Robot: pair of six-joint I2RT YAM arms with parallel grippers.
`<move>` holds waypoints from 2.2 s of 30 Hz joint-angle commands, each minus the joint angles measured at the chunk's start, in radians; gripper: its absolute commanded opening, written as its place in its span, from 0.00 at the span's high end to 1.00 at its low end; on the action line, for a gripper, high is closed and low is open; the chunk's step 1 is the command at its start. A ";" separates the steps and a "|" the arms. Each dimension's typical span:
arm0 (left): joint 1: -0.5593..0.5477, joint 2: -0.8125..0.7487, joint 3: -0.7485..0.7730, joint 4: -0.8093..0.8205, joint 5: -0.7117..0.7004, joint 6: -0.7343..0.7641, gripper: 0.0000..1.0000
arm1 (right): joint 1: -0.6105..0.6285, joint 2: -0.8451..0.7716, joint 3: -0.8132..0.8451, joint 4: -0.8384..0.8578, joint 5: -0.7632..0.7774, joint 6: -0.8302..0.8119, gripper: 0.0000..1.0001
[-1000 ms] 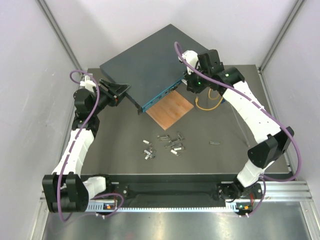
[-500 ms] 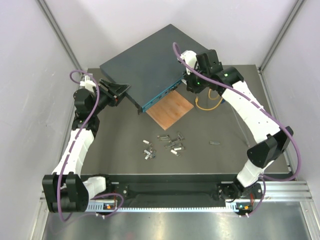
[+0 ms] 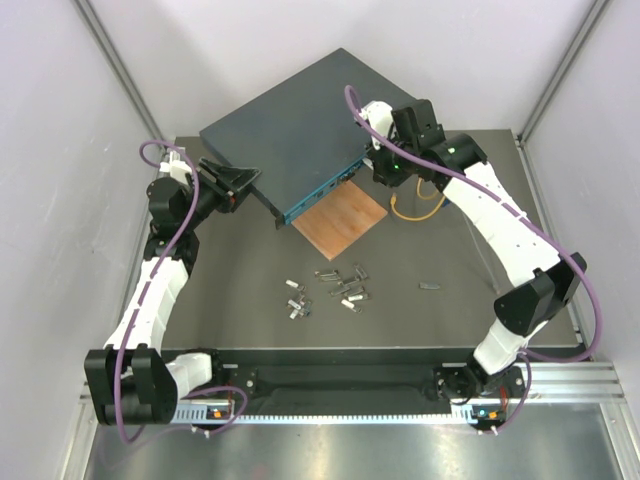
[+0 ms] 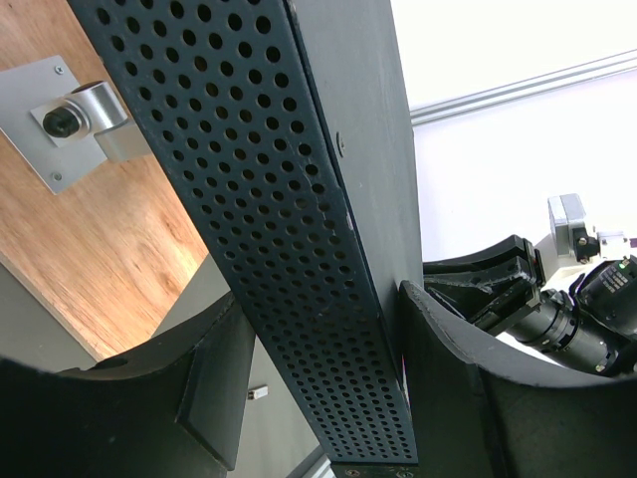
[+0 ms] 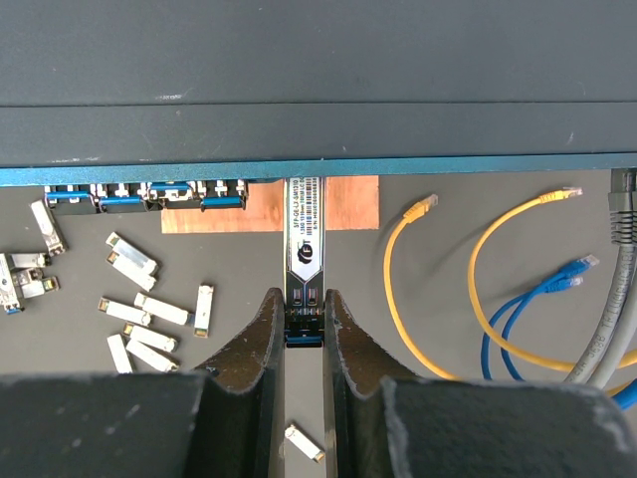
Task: Insert the plug into the switch port
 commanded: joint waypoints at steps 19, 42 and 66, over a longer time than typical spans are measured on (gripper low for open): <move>-0.015 0.025 -0.007 0.036 -0.003 0.071 1.00 | 0.021 -0.077 -0.080 0.110 0.034 -0.005 1.00; -0.013 0.032 -0.008 0.039 -0.003 0.071 1.00 | 0.021 -0.051 -0.011 0.104 0.036 -0.006 1.00; -0.015 0.025 -0.008 0.033 -0.009 0.078 1.00 | 0.021 0.015 0.052 0.092 -0.035 0.021 1.00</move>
